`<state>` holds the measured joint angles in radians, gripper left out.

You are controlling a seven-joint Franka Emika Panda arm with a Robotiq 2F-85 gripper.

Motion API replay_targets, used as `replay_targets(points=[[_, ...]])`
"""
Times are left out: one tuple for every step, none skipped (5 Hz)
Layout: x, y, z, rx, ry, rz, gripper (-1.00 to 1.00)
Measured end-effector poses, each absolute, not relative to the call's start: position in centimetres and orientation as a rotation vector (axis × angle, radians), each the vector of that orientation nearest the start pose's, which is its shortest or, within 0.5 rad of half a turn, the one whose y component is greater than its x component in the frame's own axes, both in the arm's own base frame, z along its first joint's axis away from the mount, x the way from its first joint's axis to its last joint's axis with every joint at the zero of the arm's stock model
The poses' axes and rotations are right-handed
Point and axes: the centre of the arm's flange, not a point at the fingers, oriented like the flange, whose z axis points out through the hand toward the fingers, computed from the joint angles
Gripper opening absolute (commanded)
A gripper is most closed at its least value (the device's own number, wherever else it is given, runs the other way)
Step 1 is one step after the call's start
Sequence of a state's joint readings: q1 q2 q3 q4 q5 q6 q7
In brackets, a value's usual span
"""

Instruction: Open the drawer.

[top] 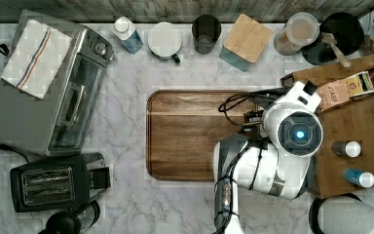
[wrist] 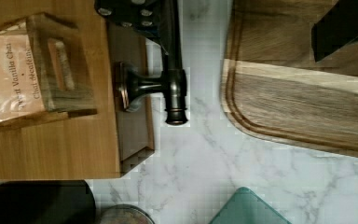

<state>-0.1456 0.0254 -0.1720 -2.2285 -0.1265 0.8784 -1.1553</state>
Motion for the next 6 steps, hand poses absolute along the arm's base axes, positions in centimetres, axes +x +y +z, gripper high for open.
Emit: replay_targets(points=[[51.5, -18.7, 37.0, -3.296, -0.215, -0.229, 1.0], [50.3, -20.5, 36.3, -3.298, -0.158, -0.185, 1.0], [49.9, -22.4, 35.8, -3.314, -0.192, -0.234, 1.0], [49.4, -23.5, 35.3, -3.312, -0.203, -0.237, 1.0], [48.7, -23.7, 34.6, -3.301, -0.15, -0.296, 1.0], [47.8, -22.9, 33.3, -3.271, -0.113, -0.287, 1.0]])
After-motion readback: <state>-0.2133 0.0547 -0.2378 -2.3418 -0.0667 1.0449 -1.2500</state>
